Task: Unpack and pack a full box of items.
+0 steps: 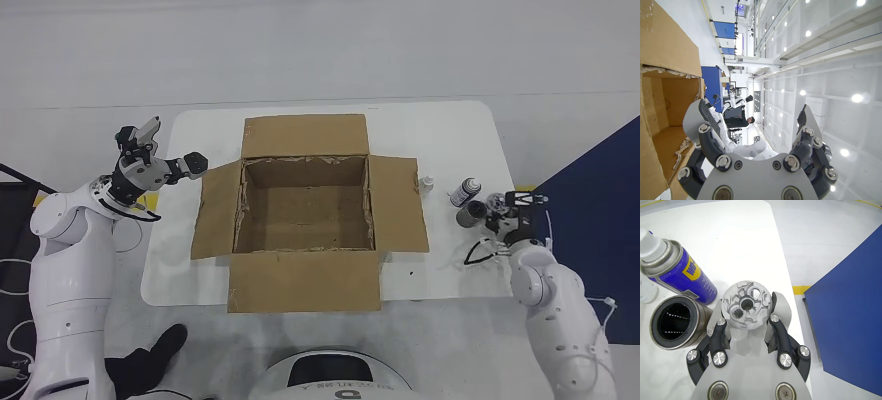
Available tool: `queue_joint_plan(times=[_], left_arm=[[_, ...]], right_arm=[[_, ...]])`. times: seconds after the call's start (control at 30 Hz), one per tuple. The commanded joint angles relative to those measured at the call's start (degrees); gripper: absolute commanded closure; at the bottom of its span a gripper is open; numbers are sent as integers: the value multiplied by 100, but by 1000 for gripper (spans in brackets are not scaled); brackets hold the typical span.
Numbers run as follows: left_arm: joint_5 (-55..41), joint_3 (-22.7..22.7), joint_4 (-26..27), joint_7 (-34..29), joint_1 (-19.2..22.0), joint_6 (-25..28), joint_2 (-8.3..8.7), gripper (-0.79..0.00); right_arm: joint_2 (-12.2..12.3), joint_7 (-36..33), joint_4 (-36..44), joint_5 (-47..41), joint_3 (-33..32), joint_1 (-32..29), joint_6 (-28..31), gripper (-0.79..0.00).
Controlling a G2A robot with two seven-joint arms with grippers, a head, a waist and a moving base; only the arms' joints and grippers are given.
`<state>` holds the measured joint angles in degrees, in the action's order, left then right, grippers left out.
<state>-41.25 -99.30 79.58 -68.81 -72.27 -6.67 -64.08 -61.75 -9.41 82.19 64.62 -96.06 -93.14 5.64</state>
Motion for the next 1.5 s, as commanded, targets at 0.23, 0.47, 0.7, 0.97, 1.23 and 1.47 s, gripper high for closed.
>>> queue_joint_plan(times=[0.23, 0.47, 0.7, 0.97, 1.23, 1.47], left_arm=[[0, 0, 0, 0, 0, 0, 0, -785], [0, 0, 0, 0, 0, 0, 0, -785], [0, 0, 0, 0, 0, 0, 0, -785], [0, 0, 0, 0, 0, 0, 0, -785], [0, 0, 0, 0, 0, 0, 0, -785], [0, 0, 0, 0, 0, 0, 0, -785]], right_arm=[[-27, 593, 482, -45, -223, -444, -81, 0], [-79, 1666, 1373, -129, -484, -1117, -139, 0], [-122, 3732, 2906, 273, -683, -2157, 765, 0], [-68, 3471, 4277, 1617, -59, -2010, 1968, 0], [-115, 1480, 4046, 1928, 1590, -206, 2608, 0], [-326, -372, 3114, 1749, 3103, 1434, 2542, 0]])
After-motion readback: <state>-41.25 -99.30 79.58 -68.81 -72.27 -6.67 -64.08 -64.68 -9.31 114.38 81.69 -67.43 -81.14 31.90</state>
